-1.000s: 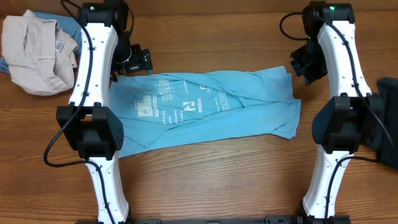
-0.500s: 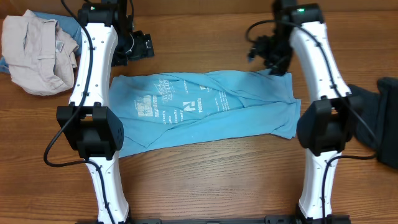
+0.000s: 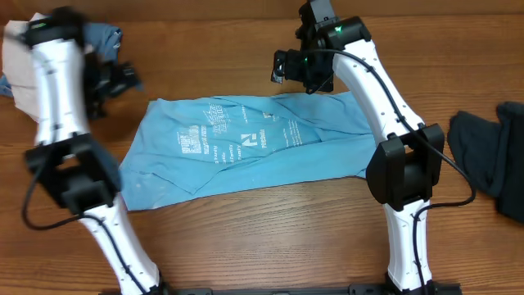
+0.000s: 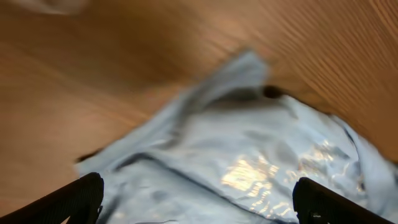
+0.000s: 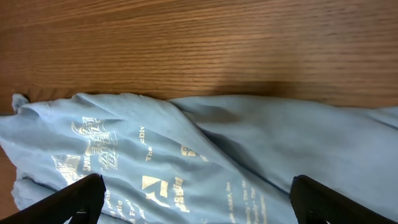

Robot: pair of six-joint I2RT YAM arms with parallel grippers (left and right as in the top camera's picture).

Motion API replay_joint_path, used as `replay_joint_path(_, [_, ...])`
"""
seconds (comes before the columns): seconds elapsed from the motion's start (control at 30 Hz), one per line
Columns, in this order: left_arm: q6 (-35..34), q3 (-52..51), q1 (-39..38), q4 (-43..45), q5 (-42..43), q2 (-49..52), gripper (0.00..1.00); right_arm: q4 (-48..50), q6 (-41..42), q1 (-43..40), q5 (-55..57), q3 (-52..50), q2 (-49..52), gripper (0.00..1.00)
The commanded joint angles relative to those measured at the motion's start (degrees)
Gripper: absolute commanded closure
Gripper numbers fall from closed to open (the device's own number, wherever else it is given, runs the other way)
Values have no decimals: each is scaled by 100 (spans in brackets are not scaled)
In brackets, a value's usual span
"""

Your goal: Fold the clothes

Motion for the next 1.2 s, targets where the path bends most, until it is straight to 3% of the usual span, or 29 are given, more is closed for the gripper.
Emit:
replay_joint_path(0.0, [227, -31, 627, -186, 739, 39, 0, 59, -317, 190, -175, -81, 323, 2])
replay_joint_path(0.4, [586, -31, 898, -341, 767, 39, 0, 262, -450, 588, -157, -109, 772, 4])
replay_joint_path(0.67, [767, -31, 898, -413, 758, 39, 0, 968, -769, 588, -9, -109, 787, 4])
replay_joint_path(1.0, [776, -31, 826, -439, 758, 39, 0, 658, -774, 588, -243, -111, 1062, 2])
replay_joint_path(1.17, [822, -31, 758, -435, 754, 39, 0, 531, -772, 590, -310, -105, 1158, 11])
